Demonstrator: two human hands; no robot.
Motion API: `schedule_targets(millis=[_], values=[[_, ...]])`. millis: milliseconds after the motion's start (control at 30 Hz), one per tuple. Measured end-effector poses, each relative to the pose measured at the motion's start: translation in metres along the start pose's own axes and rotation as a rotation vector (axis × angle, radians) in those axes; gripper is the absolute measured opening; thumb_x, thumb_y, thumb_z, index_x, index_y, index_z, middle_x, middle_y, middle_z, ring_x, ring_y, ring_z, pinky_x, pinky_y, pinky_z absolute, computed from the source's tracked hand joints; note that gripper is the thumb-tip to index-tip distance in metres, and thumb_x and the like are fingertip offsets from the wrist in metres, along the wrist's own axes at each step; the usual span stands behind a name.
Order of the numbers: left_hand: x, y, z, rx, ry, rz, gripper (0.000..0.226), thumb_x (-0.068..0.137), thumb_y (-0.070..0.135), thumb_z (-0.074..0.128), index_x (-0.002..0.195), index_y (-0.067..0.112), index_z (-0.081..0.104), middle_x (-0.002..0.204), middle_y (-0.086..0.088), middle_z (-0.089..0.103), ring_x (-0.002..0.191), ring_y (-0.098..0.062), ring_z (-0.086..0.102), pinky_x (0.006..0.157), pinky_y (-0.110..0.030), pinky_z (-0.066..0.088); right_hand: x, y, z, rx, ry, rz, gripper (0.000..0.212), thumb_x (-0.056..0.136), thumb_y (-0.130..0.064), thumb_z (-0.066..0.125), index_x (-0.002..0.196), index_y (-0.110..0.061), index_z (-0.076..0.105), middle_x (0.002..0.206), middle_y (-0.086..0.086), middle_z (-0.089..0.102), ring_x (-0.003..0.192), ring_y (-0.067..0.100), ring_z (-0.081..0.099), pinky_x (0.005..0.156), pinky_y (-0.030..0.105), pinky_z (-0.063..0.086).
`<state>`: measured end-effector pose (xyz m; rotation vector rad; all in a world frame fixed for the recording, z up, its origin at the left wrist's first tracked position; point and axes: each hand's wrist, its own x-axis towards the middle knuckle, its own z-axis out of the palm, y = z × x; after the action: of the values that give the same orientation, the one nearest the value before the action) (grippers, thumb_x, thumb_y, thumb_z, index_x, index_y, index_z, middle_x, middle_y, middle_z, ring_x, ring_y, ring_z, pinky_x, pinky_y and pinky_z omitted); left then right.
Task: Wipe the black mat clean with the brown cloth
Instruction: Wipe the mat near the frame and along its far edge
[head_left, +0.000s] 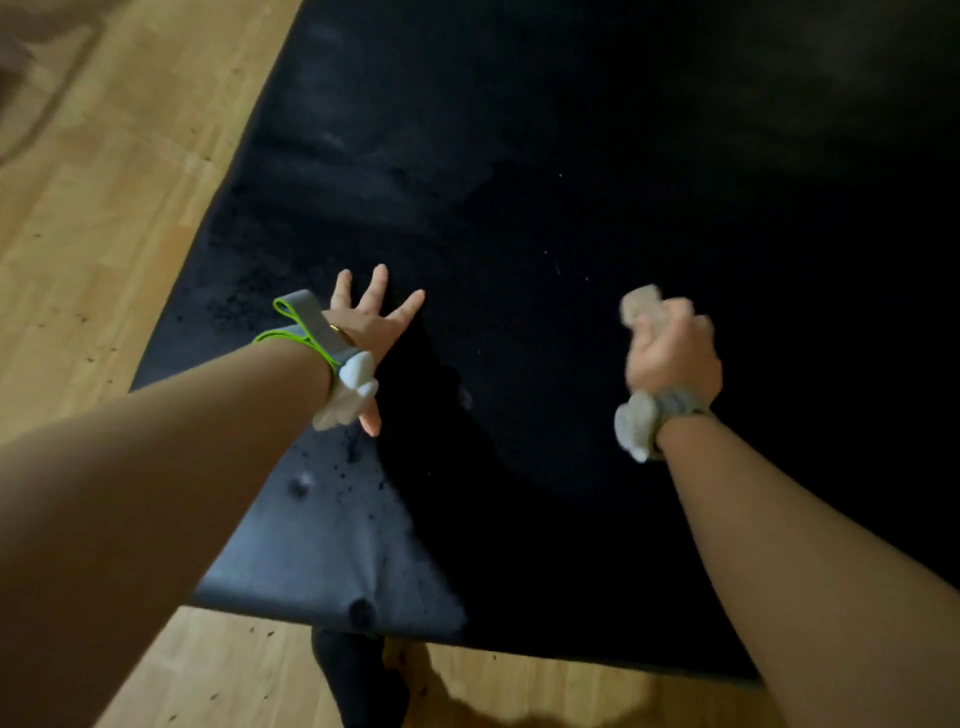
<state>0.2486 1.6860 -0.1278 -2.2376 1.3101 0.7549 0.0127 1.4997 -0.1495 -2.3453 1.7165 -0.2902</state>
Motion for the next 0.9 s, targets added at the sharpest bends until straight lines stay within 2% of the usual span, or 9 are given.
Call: schedule_targets(millis=[100, 200, 333, 400, 467, 567, 633, 800, 900], values=[[0.000, 0.003, -0.001, 0.035, -0.044, -0.014, 0.163, 0.032, 0.050, 0.092, 0.140, 0.039, -0.030, 0.150, -0.006, -0.034, 0.140, -0.044, -0.014, 0.100, -0.063, 0.031, 0.012, -0.017, 0.001, 0.011, 0.043, 0.136, 0.027, 0.096, -0.029, 0.044, 0.118, -0.013, 0.050, 0.116, 0.015, 0.051, 0.097, 0.037, 0.057, 0.068, 0.036, 0.036], [0.000, 0.003, -0.004, 0.046, -0.059, -0.011, 0.164, 0.033, 0.049, 0.093, 0.140, 0.038, -0.031, 0.150, -0.008, -0.035, 0.139, -0.046, -0.014, 0.099, -0.063, 0.032, -0.040, -0.069, 0.016, -0.013, -0.092, -0.209, 0.023, 0.093, -0.025, 0.050, 0.113, -0.015, 0.055, 0.107, 0.013, 0.054, 0.087, 0.034, 0.059, 0.060, 0.033, 0.038], [-0.002, 0.003, -0.009, 0.064, -0.077, 0.004, 0.158, 0.038, 0.055, 0.089, 0.142, 0.035, -0.028, 0.151, -0.009, -0.033, 0.140, -0.044, -0.014, 0.102, -0.067, 0.027, -0.080, -0.095, 0.027, 0.009, -0.159, -0.595, 0.018, 0.078, -0.031, 0.069, 0.092, -0.020, 0.067, 0.078, 0.005, 0.056, 0.048, 0.024, 0.058, 0.036, 0.025, 0.035], [-0.001, 0.003, -0.009, 0.058, -0.079, 0.009, 0.159, 0.037, 0.055, 0.089, 0.141, 0.035, -0.029, 0.150, -0.009, -0.034, 0.140, -0.045, -0.015, 0.101, -0.069, 0.025, -0.045, -0.082, 0.026, -0.058, -0.129, -0.540, 0.017, 0.085, -0.031, 0.057, 0.093, -0.018, 0.065, 0.084, 0.008, 0.057, 0.054, 0.030, 0.061, 0.039, 0.029, 0.040], [0.001, 0.003, -0.008, 0.053, -0.086, 0.015, 0.158, 0.038, 0.056, 0.088, 0.141, 0.036, -0.030, 0.150, -0.009, -0.034, 0.139, -0.045, -0.015, 0.102, -0.069, 0.024, 0.003, -0.065, 0.020, -0.118, -0.058, -0.266, 0.023, 0.095, -0.030, 0.048, 0.108, -0.013, 0.058, 0.103, 0.014, 0.055, 0.075, 0.036, 0.063, 0.056, 0.037, 0.047], [0.000, 0.003, -0.009, 0.053, -0.098, 0.016, 0.157, 0.041, 0.056, 0.088, 0.140, 0.035, -0.031, 0.149, -0.009, -0.035, 0.139, -0.045, -0.017, 0.104, -0.069, 0.022, 0.029, -0.061, 0.016, -0.086, -0.019, -0.031, 0.031, 0.099, -0.034, 0.042, 0.121, -0.013, 0.049, 0.118, 0.013, 0.049, 0.092, 0.035, 0.060, 0.065, 0.035, 0.038], [-0.001, 0.004, -0.010, 0.057, -0.090, 0.020, 0.156, 0.041, 0.056, 0.088, 0.141, 0.034, -0.031, 0.150, -0.010, -0.035, 0.139, -0.045, -0.016, 0.104, -0.069, 0.023, 0.008, -0.084, 0.021, -0.064, -0.067, -0.120, 0.027, 0.097, -0.031, 0.045, 0.118, -0.015, 0.051, 0.115, 0.012, 0.051, 0.091, 0.036, 0.060, 0.062, 0.034, 0.039], [-0.003, 0.002, -0.012, 0.053, -0.079, 0.015, 0.155, 0.043, 0.056, 0.087, 0.140, 0.035, -0.031, 0.149, -0.009, -0.036, 0.140, -0.043, -0.017, 0.105, -0.067, 0.023, -0.046, -0.116, 0.030, 0.005, -0.239, -0.674, 0.030, 0.083, -0.038, 0.049, 0.101, -0.022, 0.067, 0.082, 0.006, 0.056, 0.051, 0.027, 0.060, 0.037, 0.030, 0.041], [-0.002, 0.001, -0.008, 0.059, -0.069, 0.017, 0.156, 0.041, 0.057, 0.087, 0.139, 0.036, -0.032, 0.149, -0.009, -0.036, 0.140, -0.043, -0.017, 0.103, -0.068, 0.024, 0.010, -0.089, 0.026, -0.078, -0.167, -0.421, 0.025, 0.093, -0.035, 0.048, 0.112, -0.022, 0.060, 0.101, 0.011, 0.052, 0.072, 0.035, 0.060, 0.054, 0.036, 0.042]])
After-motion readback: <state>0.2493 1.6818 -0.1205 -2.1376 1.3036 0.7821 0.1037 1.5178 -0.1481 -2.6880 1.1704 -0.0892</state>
